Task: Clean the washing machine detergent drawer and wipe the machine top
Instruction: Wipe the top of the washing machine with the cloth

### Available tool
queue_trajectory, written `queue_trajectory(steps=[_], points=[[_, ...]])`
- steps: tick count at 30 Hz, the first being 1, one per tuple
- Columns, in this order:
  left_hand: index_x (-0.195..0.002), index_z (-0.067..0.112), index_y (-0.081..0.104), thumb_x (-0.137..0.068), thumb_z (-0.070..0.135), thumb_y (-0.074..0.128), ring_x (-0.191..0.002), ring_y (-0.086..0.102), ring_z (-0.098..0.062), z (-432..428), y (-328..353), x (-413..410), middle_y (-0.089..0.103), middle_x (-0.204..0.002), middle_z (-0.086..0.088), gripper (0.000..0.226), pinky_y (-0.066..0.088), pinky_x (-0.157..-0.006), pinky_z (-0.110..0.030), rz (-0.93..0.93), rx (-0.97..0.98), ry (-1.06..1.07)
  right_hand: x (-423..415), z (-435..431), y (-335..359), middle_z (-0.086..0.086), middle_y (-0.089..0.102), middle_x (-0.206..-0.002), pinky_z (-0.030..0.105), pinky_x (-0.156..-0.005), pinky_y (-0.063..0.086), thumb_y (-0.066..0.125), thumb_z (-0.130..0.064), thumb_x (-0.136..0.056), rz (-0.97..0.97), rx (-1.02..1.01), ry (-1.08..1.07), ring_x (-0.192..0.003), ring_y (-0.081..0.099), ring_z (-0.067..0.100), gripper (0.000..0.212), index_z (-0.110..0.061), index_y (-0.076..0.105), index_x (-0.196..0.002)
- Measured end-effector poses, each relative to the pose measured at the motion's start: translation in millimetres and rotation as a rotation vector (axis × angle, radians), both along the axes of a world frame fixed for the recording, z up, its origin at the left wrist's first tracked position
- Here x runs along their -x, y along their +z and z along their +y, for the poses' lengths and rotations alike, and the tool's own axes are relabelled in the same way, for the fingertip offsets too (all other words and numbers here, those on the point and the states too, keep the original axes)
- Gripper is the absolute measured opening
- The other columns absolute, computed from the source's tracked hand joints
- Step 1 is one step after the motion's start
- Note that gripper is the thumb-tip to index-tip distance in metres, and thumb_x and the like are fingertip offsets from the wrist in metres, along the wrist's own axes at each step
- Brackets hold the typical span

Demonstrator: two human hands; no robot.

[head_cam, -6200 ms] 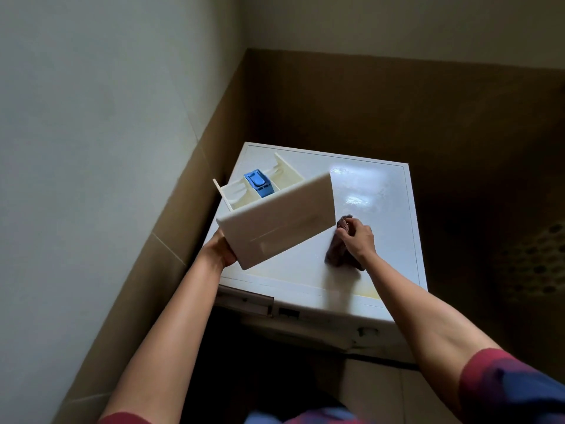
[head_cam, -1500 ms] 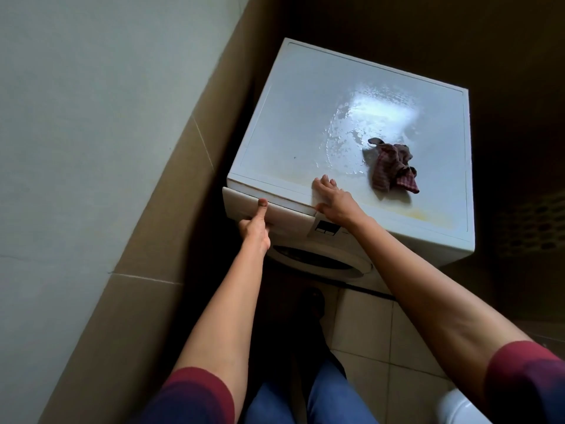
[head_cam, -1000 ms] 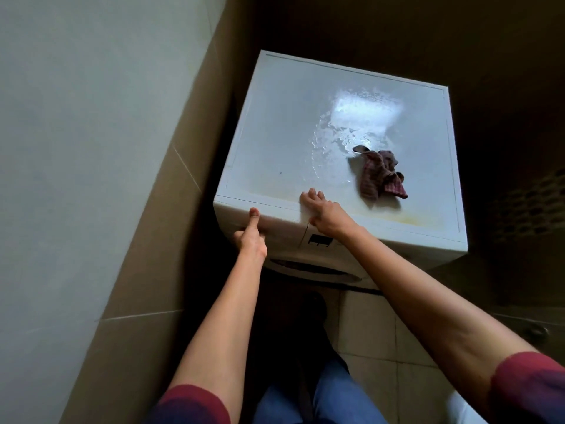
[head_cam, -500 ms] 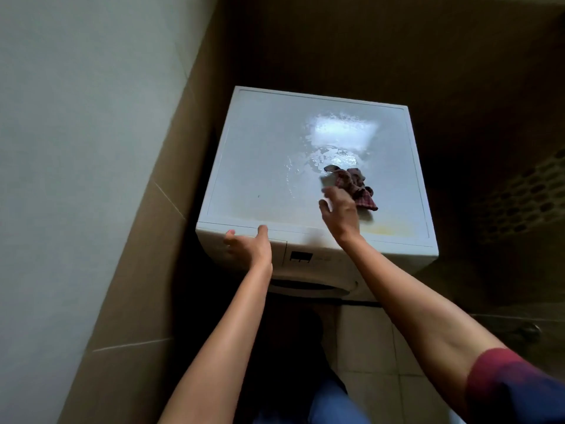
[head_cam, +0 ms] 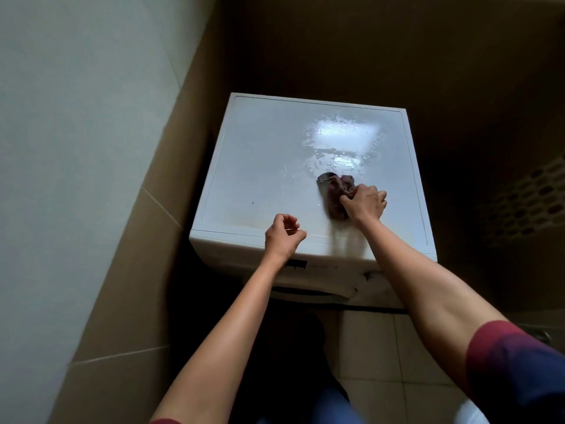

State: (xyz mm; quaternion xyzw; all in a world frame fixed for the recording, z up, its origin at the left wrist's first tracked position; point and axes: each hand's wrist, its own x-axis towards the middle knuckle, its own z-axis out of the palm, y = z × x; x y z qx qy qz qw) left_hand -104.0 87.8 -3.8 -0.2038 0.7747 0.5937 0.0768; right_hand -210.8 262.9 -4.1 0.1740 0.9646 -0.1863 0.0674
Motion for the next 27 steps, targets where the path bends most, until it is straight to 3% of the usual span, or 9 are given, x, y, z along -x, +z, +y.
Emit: queue_trajectory(steps=[4, 6, 8, 10, 14, 19, 22, 25, 27], points=[[-0.11, 0.012, 0.056, -0.075, 0.009, 0.073, -0.095, 0.063, -0.015, 3, -3, -1, 0.064, -0.102, 0.0, 0.039, 0.046, -0.082, -0.02, 0.003, 0.004, -0.107, -2, -3, 13, 0.018, 0.065, -0.097, 0.036, -0.088, 0.04, 0.05, -0.033, -0.087, 0.104, 0.194, -0.027, -0.105, 0.052, 0.035, 0.032, -0.005, 0.064, -0.092], [-0.116, 0.012, 0.053, -0.073, 0.009, 0.076, -0.106, 0.06, -0.017, 3, -4, 1, 0.061, -0.113, -0.004, 0.049, 0.046, -0.086, -0.022, 0.039, 0.019, -0.16, -6, -8, 27, 0.001, 0.063, -0.069, 0.02, -0.067, 0.041, 0.052, -0.032, -0.086, 0.203, 0.384, -0.023, -0.081, 0.058, 0.028, 0.025, -0.018, 0.063, -0.068], [-0.126, 0.013, 0.047, -0.071, 0.01, 0.08, -0.117, 0.053, -0.018, 4, -2, 2, 0.054, -0.128, -0.005, 0.065, 0.043, -0.092, -0.024, 0.088, 0.014, -0.192, -14, -17, 47, -0.013, 0.048, -0.044, 0.008, -0.047, 0.031, 0.054, -0.028, -0.083, 0.244, 0.569, -0.016, -0.054, 0.051, 0.006, 0.035, -0.029, 0.06, -0.048], [-0.134, 0.017, 0.039, -0.068, 0.014, 0.084, -0.124, 0.045, -0.016, 3, 0, 3, 0.045, -0.139, -0.002, 0.08, 0.039, -0.098, -0.026, 0.14, 0.02, -0.205, -22, -25, 62, -0.014, 0.044, -0.039, 0.012, -0.044, 0.032, 0.055, -0.024, -0.081, 0.204, 0.789, -0.029, -0.042, 0.042, 0.001, 0.037, -0.031, 0.062, -0.045], [-0.14, 0.018, 0.03, -0.06, 0.029, 0.089, -0.125, 0.044, -0.013, 1, 7, -4, 0.039, -0.145, 0.0, 0.099, 0.038, -0.098, -0.024, 0.269, 0.102, -0.198, -37, -43, 76, -0.002, 0.055, -0.051, 0.02, -0.046, 0.041, 0.05, -0.01, -0.084, 0.039, 1.273, -0.007, -0.044, 0.052, 0.013, 0.028, -0.014, 0.062, -0.059], [-0.116, 0.005, 0.055, -0.079, 0.025, 0.075, -0.099, 0.063, -0.024, -26, 9, -27, 0.066, -0.109, -0.008, 0.046, 0.05, -0.085, -0.035, 0.505, 0.375, 0.171, -56, -69, 81, -0.002, 0.061, -0.059, 0.026, -0.047, 0.051, 0.042, -0.001, -0.093, -0.104, 1.602, 0.03, -0.053, 0.062, 0.012, 0.024, -0.011, 0.046, -0.071], [-0.097, 0.006, 0.065, -0.083, 0.01, 0.067, -0.088, 0.066, -0.026, -62, 6, -37, 0.07, -0.093, -0.006, 0.015, 0.047, -0.077, -0.027, 0.496, 0.464, 0.256, -66, -77, 72, 0.009, 0.058, -0.084, 0.034, -0.056, 0.054, 0.048, 0.002, -0.091, -0.155, 1.508, 0.022, -0.07, 0.061, 0.021, 0.009, -0.007, 0.048, -0.092], [-0.099, 0.003, 0.062, -0.084, 0.001, 0.059, -0.087, 0.066, -0.026, -100, 4, -50, 0.069, -0.092, -0.009, 0.015, 0.048, -0.076, -0.029, 0.422, 0.373, 0.134, -75, -74, 61, 0.01, 0.052, -0.09, 0.028, -0.052, 0.049, 0.054, 0.001, -0.089, -0.201, 1.194, 0.037, -0.071, 0.056, 0.019, 0.035, -0.01, 0.039, -0.119], [-0.101, 0.003, 0.063, -0.086, 0.002, 0.06, -0.085, 0.065, -0.024, -118, 6, -58, 0.069, -0.091, -0.012, 0.015, 0.049, -0.076, -0.031, 0.366, 0.359, -0.039, -81, -74, 60, 0.009, 0.053, -0.09, 0.029, -0.058, 0.05, 0.056, 0.0, -0.087, -0.264, 0.889, 0.17, -0.07, 0.055, 0.018, 0.044, -0.017, 0.045, -0.127]])
